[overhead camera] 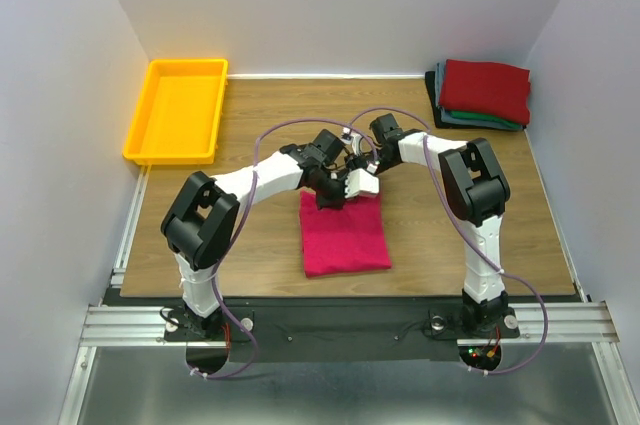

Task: Fold and stack the t-shirts
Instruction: Fold the tshirt

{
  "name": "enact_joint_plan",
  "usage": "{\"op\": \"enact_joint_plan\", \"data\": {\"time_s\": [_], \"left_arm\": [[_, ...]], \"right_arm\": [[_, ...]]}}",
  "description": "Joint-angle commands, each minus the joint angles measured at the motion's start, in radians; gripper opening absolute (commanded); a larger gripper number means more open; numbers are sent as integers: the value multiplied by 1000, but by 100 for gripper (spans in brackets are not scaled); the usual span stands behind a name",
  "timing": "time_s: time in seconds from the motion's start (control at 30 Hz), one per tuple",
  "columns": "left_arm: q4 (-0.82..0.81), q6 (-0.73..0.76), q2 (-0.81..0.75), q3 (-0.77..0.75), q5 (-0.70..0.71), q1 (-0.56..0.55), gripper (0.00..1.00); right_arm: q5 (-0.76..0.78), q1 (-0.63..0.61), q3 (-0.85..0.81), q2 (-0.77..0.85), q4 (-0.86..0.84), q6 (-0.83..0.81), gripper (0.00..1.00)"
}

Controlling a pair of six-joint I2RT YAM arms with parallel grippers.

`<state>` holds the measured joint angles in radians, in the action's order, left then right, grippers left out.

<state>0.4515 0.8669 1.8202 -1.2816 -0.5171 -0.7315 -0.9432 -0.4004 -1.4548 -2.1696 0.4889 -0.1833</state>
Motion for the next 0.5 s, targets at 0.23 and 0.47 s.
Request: {"op": "enact_joint_plan", "data": {"time_s": [0.23, 0.47], "left_arm": [[76, 66, -84, -163, 28, -2, 0], [3, 109, -56, -176, 83, 38, 0]], "right_arm": [[30, -8, 8, -45, -3, -31, 31], [20, -8, 10, -44, -1, -38, 31]]}}
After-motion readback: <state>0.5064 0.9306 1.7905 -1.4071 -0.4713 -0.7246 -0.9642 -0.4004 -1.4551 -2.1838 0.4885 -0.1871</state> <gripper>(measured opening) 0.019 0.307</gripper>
